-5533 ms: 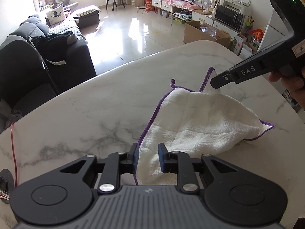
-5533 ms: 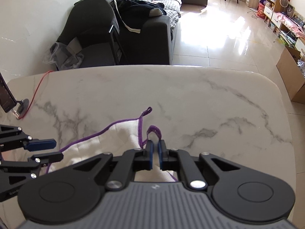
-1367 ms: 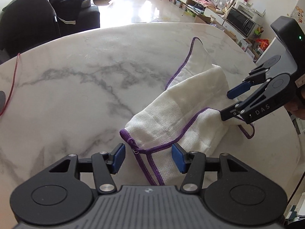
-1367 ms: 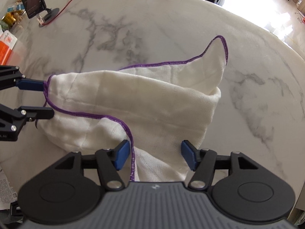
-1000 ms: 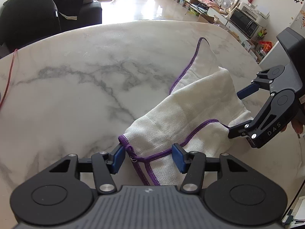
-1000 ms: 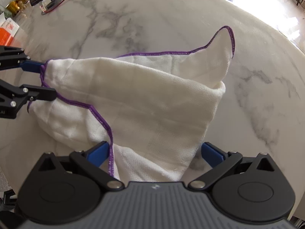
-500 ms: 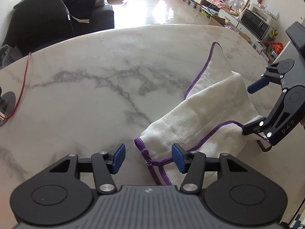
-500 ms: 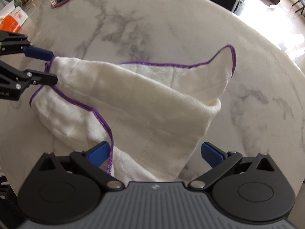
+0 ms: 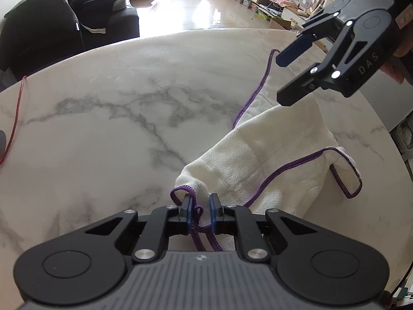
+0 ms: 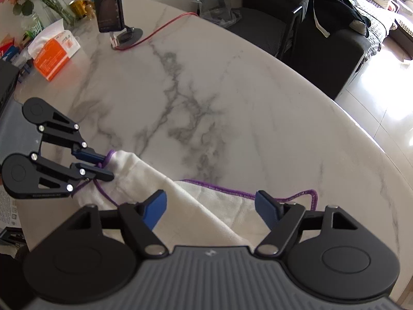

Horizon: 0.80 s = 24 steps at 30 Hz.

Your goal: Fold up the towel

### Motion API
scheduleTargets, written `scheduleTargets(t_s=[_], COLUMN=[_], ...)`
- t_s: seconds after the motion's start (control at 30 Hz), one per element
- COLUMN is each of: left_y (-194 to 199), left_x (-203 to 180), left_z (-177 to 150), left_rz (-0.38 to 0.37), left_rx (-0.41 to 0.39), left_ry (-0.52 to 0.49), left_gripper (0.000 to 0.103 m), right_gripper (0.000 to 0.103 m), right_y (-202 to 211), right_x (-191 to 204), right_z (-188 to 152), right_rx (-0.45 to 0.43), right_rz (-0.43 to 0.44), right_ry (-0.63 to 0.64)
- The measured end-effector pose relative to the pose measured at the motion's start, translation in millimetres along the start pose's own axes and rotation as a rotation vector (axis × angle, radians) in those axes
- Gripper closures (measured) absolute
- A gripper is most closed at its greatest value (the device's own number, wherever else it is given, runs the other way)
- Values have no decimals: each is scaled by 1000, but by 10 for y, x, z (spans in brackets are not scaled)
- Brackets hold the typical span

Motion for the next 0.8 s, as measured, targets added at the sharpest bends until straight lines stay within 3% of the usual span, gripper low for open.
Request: scheduleTargets(t_s=[0.07, 0.2, 0.37, 0.53, 0.57, 0.6, 0.63, 0.67, 0.8], left_y=[-6, -17, -24, -14, -9, -6, -4, 0, 24], left_x=[-10, -23, -16, -55, -62, -66, -68, -72, -97], left_z=[-2, -7, -2, -7, -8, -7, -3, -1, -17], left_rz=[-2, -1, -8, -14, -16, -17, -18, -21, -47], left_rx=[-1, -1, 0, -9, -14, -18, -22, -25, -30], left_ry=[-1, -6, -7, -10, -8, -7, -6, -5, -10], left_gripper=[90, 90, 90, 95, 95, 97, 97, 98, 98], right_gripper=[48, 55, 55, 47, 50, 63, 92, 100, 101], right_y=[-151, -353, -431, -490, -493, -490, -481, -474, -444], right_x=[-12, -108, -177, -94, -70, -39, -26, -21, 0], right_z=[24, 49, 68, 42, 41, 37, 33, 25, -10], right_rx=[47, 80, 90, 110, 110, 111, 108, 102, 77], right_rz=[-15, -26, -20, -20, -35, -60, -70, -70, -73], right_ry=[14, -32, -96, -76, -57, -26, -8, -8, -9])
Point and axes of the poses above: each gripper's, at about its wrist camera, not at the fingertips, and y roughly against the way its jaws point, x to its left, z to its top, the point moved 1 cm from there along -y, roughly the way its jaws point, and after that the axes turned 1 degree about z, right-handed, at the moved point
